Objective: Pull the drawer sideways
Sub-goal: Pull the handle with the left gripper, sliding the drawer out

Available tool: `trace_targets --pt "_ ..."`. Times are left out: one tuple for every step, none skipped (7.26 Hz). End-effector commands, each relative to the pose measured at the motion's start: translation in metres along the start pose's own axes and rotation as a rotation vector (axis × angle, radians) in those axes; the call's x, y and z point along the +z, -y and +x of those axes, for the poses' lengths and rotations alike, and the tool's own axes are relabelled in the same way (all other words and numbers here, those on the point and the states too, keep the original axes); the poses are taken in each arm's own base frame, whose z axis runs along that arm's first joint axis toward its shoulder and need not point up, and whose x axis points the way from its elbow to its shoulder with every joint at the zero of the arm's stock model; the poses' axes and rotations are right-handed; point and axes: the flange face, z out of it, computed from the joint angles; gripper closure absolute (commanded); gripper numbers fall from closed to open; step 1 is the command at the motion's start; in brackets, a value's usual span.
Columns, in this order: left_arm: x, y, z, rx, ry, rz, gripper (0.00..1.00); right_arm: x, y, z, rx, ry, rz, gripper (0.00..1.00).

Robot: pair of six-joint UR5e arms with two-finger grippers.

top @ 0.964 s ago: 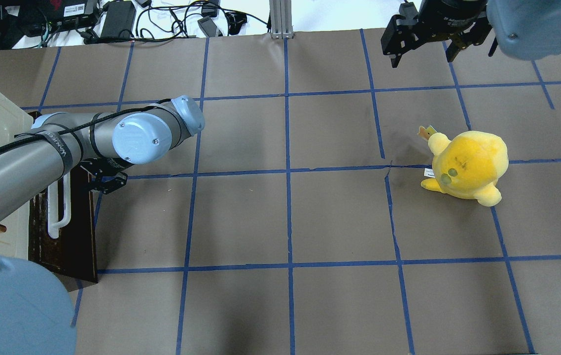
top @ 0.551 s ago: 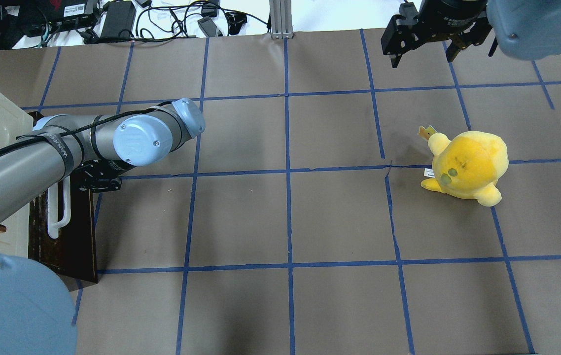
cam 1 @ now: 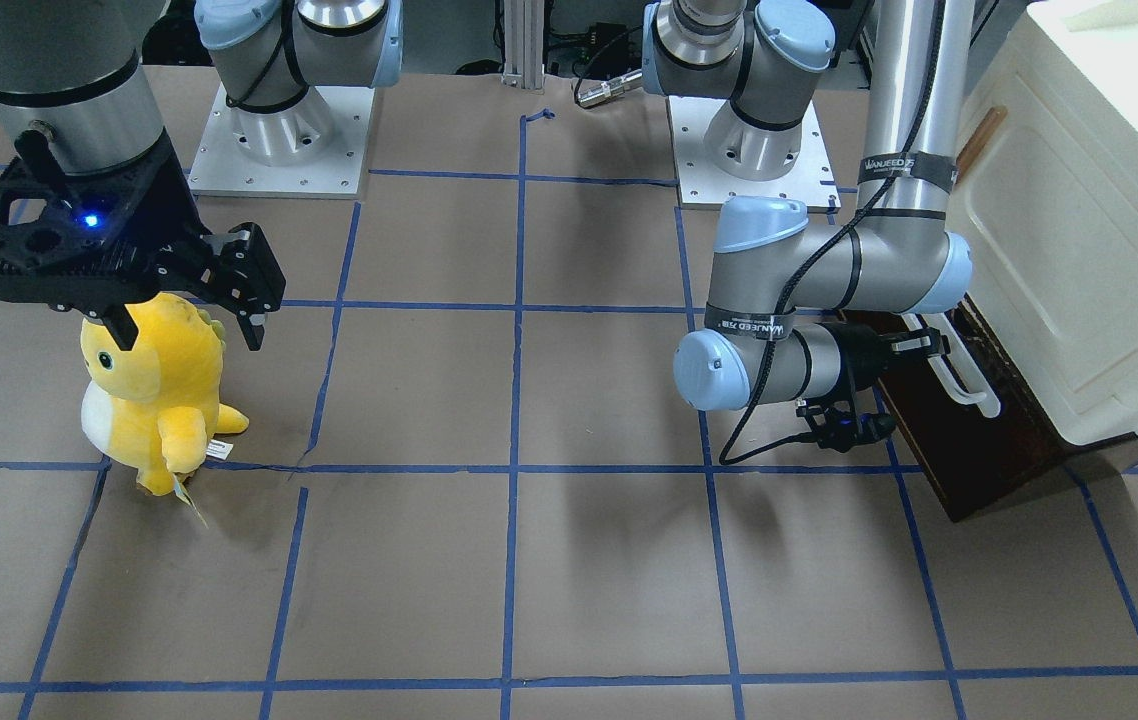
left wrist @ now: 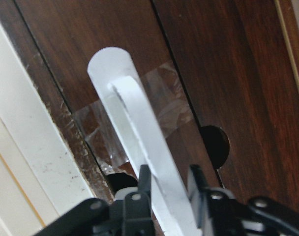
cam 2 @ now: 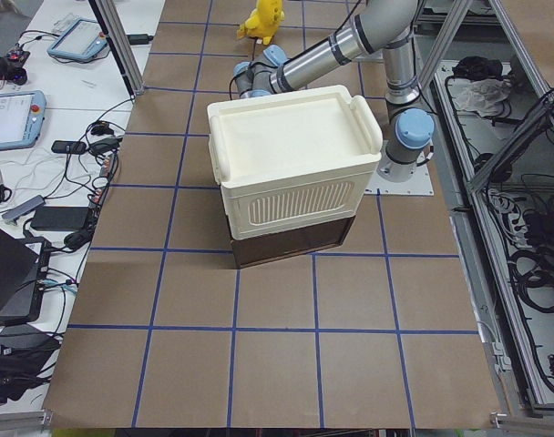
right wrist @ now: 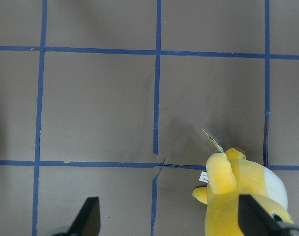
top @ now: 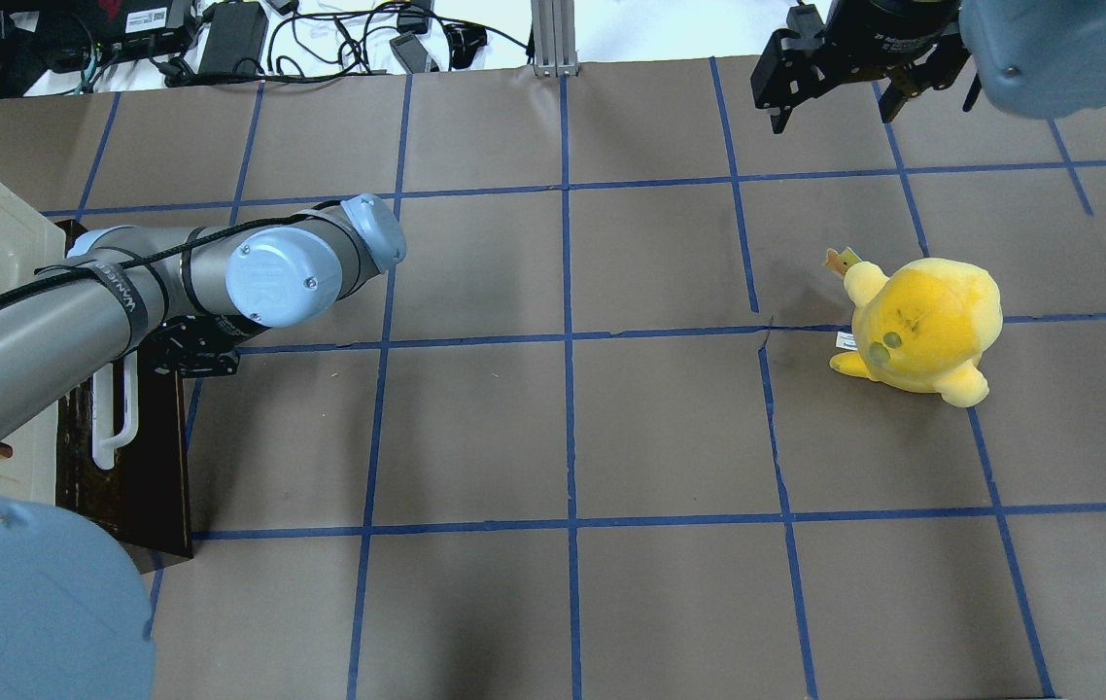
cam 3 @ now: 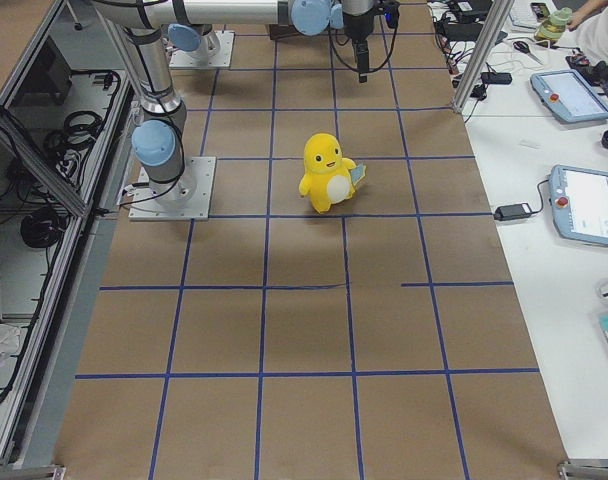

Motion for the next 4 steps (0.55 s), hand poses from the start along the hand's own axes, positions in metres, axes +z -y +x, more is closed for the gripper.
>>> trace_targets --pt "-0.0013 0.0019 0.0036 0.0 0.002 0.002 0.73 0.0 0.0 0.0 0.0 0.0 0.0 0.0" --pt "-0.002 0.0032 0.0048 0.002 0.003 0.003 0.73 0.0 0.0 0.0 0.0 0.0 0.0 0.0" --pt "-0.002 0.0033 0.0047 0.002 0.005 0.003 0.74 0.0 0.0 0.0 0.0 0.0 0.0 0.0" --pt "-0.0043 0.0023 0.0049 0.002 0.006 0.008 0.74 0.0 0.0 0.0 0.0 0.0 0.0 0.0"
